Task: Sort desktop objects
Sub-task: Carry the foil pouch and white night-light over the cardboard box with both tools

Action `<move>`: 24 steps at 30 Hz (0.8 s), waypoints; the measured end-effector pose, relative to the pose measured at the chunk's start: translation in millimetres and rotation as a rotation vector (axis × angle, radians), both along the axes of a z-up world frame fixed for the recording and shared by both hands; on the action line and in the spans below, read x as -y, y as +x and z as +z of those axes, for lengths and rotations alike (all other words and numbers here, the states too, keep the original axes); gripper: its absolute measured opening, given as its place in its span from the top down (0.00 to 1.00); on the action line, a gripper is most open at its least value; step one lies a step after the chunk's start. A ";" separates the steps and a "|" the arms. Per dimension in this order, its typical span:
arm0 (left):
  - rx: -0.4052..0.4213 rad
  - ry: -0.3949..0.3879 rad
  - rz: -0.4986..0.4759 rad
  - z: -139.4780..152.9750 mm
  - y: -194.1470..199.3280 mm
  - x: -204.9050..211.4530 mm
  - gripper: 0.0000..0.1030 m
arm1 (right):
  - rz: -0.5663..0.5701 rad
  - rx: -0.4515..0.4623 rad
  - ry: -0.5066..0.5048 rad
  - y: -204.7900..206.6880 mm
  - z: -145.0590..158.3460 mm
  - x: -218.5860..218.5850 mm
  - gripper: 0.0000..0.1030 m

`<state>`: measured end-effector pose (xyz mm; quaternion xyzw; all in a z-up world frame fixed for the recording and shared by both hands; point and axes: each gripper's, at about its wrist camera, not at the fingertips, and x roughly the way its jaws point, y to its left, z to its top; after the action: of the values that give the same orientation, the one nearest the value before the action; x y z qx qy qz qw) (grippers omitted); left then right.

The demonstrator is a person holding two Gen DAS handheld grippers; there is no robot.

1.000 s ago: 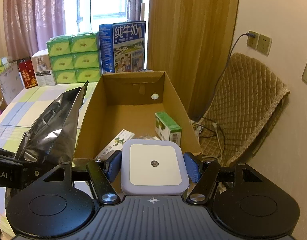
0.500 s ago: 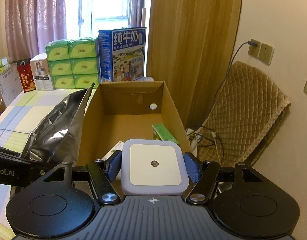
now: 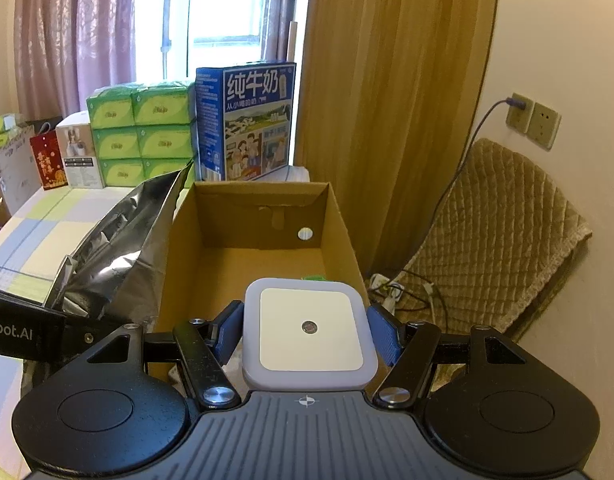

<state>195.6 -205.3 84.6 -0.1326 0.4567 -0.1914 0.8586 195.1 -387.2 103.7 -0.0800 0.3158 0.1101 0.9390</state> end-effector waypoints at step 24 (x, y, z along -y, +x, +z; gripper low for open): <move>-0.037 -0.019 0.130 -12.7 76.4 10.5 0.71 | -0.002 -0.004 -0.006 69.7 -7.7 -1.1 0.38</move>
<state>271.9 -215.8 71.9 -0.1735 0.4611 -0.1369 0.8594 264.8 -386.1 95.9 -0.0824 0.3182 0.1083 0.9382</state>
